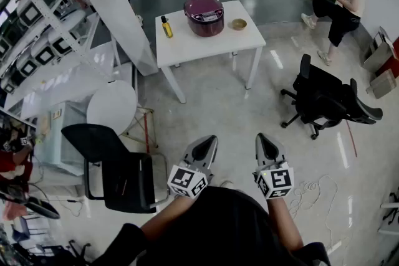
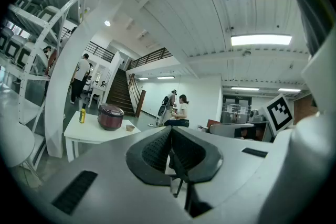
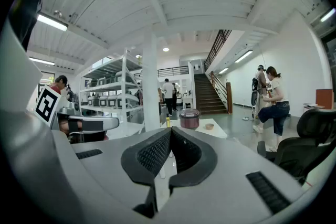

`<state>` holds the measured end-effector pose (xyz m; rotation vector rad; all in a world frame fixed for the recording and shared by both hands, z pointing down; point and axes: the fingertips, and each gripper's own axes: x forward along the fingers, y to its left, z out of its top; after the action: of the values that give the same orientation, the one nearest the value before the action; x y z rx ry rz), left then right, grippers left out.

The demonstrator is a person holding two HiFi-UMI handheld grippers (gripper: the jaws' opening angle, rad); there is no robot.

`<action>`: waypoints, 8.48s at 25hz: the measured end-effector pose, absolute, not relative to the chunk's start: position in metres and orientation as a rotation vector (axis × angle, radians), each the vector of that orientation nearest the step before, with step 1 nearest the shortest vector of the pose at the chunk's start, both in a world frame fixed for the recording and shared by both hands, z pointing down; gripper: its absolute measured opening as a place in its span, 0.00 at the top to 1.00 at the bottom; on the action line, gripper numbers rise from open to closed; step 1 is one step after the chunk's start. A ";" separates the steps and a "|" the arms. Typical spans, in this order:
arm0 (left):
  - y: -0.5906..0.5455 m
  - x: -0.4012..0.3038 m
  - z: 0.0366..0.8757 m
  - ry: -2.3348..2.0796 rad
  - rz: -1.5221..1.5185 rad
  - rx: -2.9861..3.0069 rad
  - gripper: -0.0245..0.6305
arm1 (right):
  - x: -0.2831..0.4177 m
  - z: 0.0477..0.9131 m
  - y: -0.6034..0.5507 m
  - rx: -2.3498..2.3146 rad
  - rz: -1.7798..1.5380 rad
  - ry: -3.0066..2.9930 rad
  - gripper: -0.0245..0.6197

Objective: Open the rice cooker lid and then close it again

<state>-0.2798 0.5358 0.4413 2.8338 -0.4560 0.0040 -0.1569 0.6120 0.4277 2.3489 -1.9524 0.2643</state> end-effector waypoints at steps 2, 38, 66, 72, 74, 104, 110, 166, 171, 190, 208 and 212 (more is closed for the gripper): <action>0.533 -0.282 0.441 -0.461 0.000 2.831 0.96 | -0.159 0.427 0.610 2.348 0.262 -1.952 0.96; 0.519 -0.266 0.469 -0.464 0.044 2.784 0.64 | -0.118 0.452 0.633 2.304 0.370 -1.991 0.60; 0.336 -0.116 0.486 -0.328 0.066 2.772 0.64 | 0.021 0.471 0.459 2.402 0.457 -1.861 0.60; 0.247 -0.088 0.471 -0.362 0.049 2.786 0.64 | 0.060 0.466 0.376 2.393 0.512 -1.878 0.60; 0.218 -0.084 0.470 -0.390 0.047 2.778 0.64 | 0.069 0.466 0.348 2.363 0.507 -1.885 0.60; 0.071 -0.063 0.486 -0.638 0.010 2.638 0.63 | 0.100 0.492 0.127 2.024 0.586 -2.112 0.60; 0.023 -0.031 0.488 -0.807 0.045 2.613 0.62 | 0.141 0.485 0.057 1.922 0.545 -2.251 0.60; -0.128 0.009 0.483 -0.939 -0.053 2.586 0.62 | 0.129 0.596 -0.154 1.247 0.445 -2.101 0.96; -0.135 0.005 0.486 -0.908 -0.056 2.586 0.62 | 0.131 0.606 -0.155 1.273 0.484 -2.063 0.96; -0.145 0.003 0.489 -0.846 -0.111 2.590 0.62 | 0.129 0.608 -0.152 1.383 0.426 -2.011 0.96; -0.141 -0.008 0.496 -0.864 -0.109 2.525 0.62 | 0.134 0.607 -0.151 1.500 0.416 -2.004 0.96; -0.142 -0.013 0.498 -0.867 -0.110 2.524 0.62 | 0.133 0.608 -0.151 1.512 0.411 -1.996 0.96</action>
<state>-0.0133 -0.1416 0.4984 2.5235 -0.8674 -0.1105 0.1329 -0.1513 0.6082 1.5122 -1.9961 0.4115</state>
